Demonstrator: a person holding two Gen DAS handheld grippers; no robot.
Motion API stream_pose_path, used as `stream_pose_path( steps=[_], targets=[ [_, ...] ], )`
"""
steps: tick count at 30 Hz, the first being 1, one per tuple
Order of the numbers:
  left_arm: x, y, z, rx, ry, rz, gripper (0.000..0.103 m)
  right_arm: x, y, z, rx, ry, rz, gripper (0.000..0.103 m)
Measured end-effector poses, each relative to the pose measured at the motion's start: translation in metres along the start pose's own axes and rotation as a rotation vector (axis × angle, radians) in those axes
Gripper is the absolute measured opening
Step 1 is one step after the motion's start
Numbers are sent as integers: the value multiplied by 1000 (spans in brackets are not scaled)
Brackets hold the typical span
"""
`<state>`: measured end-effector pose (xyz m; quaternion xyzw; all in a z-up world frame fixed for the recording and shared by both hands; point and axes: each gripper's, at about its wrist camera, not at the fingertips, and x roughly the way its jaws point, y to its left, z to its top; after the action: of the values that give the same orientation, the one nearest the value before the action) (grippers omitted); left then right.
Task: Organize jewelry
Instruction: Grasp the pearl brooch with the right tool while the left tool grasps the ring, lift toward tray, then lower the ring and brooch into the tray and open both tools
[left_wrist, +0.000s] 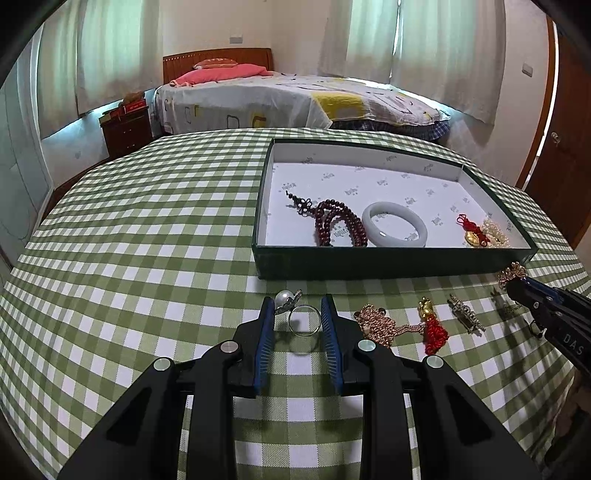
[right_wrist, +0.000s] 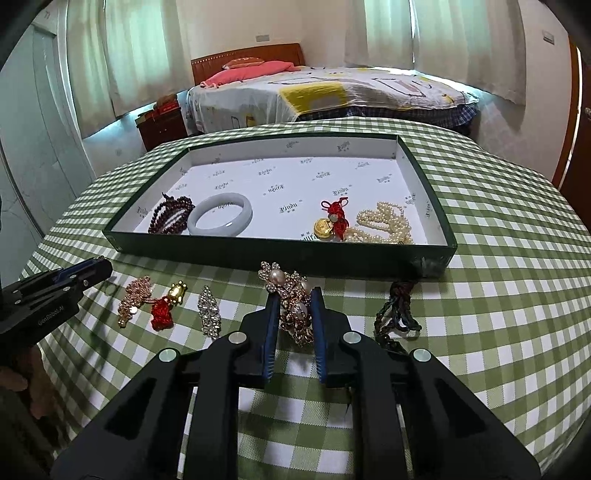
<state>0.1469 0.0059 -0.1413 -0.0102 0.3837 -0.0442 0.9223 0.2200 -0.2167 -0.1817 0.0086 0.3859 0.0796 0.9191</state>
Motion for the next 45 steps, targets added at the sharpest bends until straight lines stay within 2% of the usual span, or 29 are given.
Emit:
stream_pose_path(
  steps=[11,16,23,31,34,38,45],
  targets=[
    [-24,-8,21,1,-73,-35,27,-40,1,20,-9,-100,15,17],
    [-34,-14,44,4,-131,-63,27,-51,-3,39,-7,-151,21,17],
    [-29,-19,85,-4,-188,-84,27,-49,-8,76,-20,-218,21,17],
    [-4,-25,133,5,-244,-78,27,-23,-19,127,-38,-273,0,17],
    [15,-27,150,4,-230,-77,27,-7,-29,143,-38,-268,-9,17],
    [53,-29,164,9,-173,-61,27,22,-44,156,-20,-227,-13,17],
    [117,-24,165,4,-15,-35,27,87,-66,160,-4,-77,-31,17]
  ],
)
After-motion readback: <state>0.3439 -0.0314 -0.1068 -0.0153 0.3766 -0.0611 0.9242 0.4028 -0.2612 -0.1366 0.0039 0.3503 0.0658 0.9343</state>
